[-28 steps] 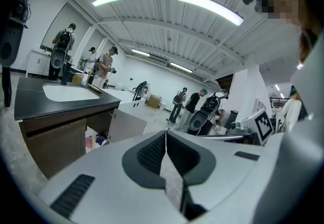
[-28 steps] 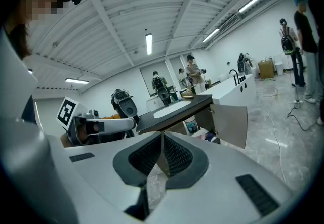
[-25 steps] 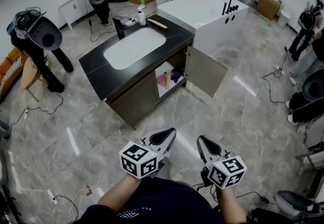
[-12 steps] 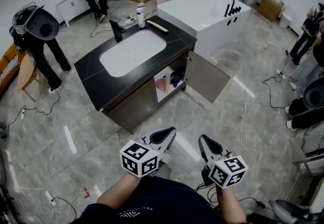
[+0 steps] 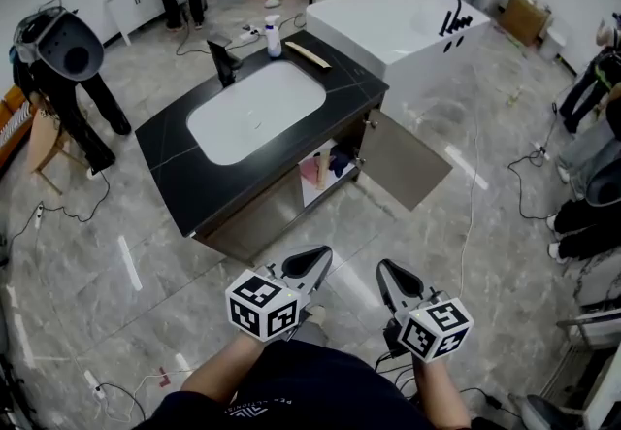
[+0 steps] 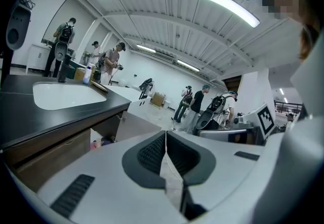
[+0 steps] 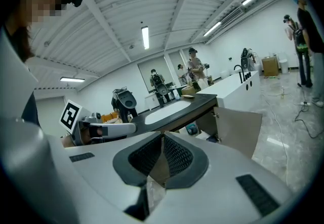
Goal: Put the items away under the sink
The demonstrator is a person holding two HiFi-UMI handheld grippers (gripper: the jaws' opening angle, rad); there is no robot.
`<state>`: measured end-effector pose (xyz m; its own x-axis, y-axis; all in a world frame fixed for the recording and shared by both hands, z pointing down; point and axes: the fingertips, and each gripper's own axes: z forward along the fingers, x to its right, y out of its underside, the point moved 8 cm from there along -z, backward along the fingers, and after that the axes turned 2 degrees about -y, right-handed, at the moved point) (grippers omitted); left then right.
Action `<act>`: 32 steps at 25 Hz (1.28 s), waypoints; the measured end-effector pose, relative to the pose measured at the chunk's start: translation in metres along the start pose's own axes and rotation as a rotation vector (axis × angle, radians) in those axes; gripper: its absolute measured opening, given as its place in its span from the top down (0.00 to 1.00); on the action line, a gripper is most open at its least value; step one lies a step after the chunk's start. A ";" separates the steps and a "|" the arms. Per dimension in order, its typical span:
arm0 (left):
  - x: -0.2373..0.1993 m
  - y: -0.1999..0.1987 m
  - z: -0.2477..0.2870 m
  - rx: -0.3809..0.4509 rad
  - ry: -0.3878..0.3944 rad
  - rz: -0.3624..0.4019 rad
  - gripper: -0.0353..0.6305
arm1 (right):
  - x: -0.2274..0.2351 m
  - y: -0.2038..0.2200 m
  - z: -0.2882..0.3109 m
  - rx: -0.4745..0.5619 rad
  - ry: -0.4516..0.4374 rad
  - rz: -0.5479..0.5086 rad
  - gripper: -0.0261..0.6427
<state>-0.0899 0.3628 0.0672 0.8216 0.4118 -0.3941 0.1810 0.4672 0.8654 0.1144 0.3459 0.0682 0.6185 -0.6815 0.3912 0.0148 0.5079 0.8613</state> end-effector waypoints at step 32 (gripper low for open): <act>-0.057 -0.087 0.140 0.047 -0.122 -0.041 0.93 | 0.131 -0.109 0.119 -0.077 -0.160 -0.093 0.90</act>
<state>-0.0767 0.1891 0.0582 0.8722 0.2932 -0.3916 0.2388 0.4436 0.8638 0.1004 0.1391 0.0641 0.4790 -0.7992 0.3631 0.1298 0.4735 0.8712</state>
